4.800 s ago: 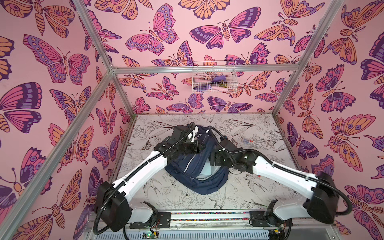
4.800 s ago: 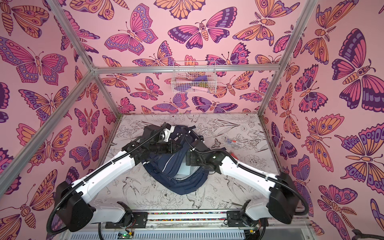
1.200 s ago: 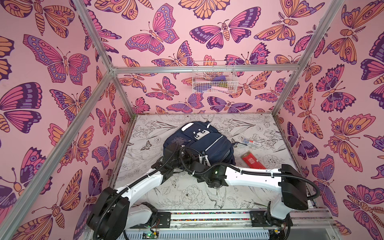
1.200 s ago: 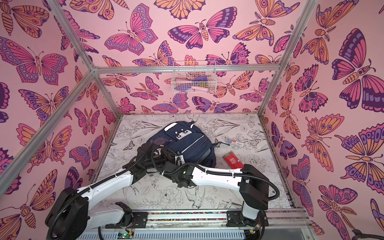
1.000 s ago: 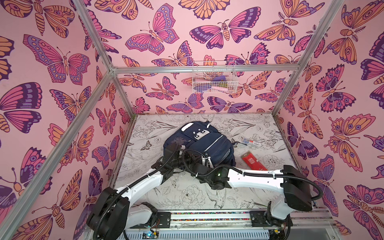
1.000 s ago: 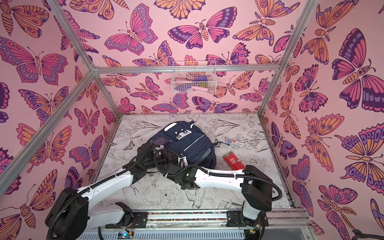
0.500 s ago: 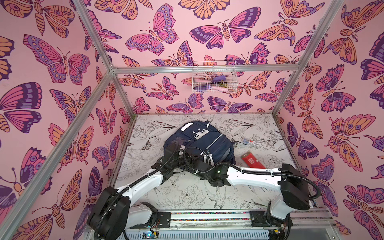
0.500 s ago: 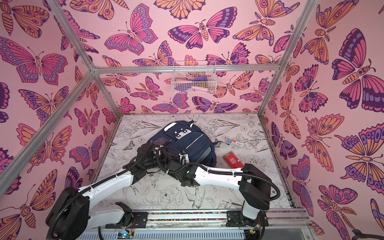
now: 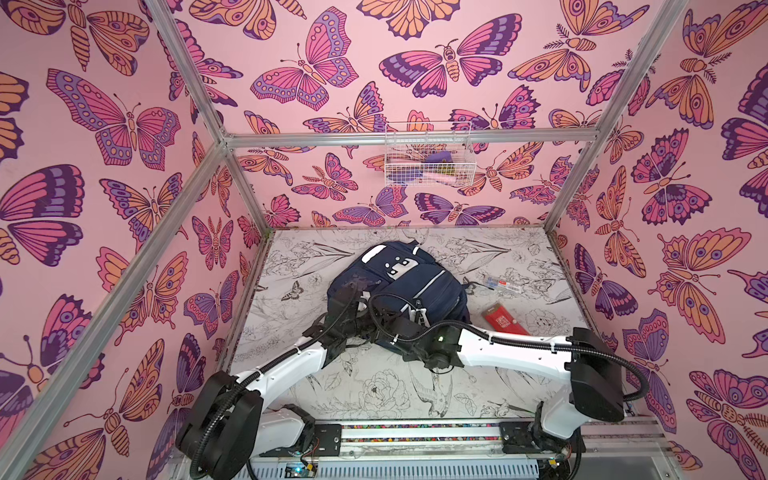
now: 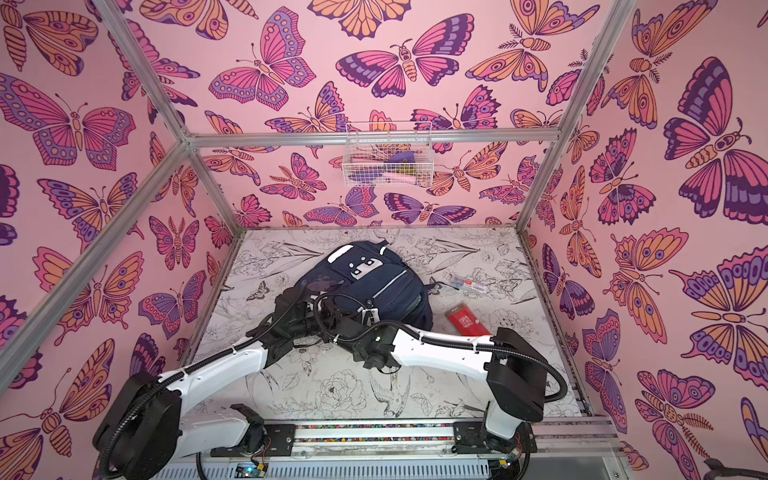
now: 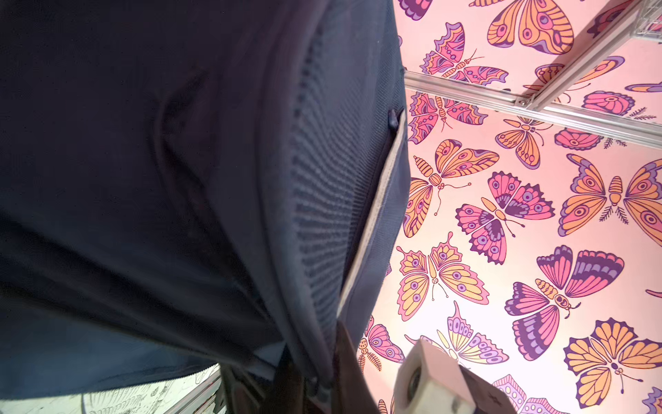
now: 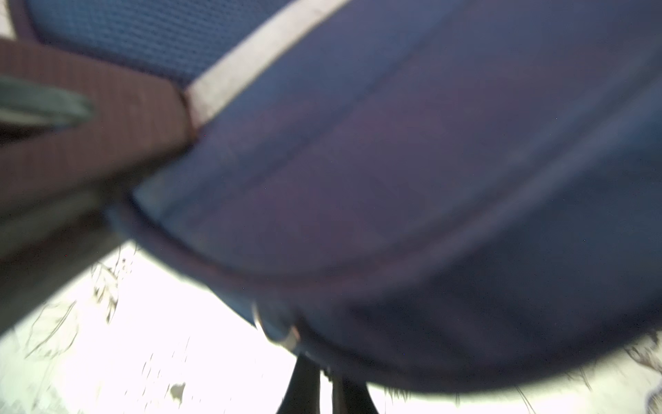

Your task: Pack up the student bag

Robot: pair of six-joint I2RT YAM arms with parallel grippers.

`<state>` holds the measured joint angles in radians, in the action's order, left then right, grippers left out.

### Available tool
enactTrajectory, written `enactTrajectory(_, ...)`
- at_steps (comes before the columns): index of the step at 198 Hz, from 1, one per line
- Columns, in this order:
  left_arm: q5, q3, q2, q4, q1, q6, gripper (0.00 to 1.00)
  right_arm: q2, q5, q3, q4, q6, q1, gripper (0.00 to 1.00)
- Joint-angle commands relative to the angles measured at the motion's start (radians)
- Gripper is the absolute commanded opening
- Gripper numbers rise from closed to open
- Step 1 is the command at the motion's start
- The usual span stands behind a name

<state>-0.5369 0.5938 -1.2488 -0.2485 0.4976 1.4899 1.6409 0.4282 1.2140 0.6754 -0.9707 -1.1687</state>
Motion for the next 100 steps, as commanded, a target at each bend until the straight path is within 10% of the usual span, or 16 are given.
enactTrajectory(1,0.025,0.001,0.017,0.022,-0.039,-0.054,0.0,-0.062,-0.022,-0.008,0.204,-0.054,0.007,0.0)
enactTrajectory(100,0.065,0.013,0.12,0.43,-0.173,-0.257,0.0,-0.245,0.18,-0.135,0.346,0.091,0.282,0.0)
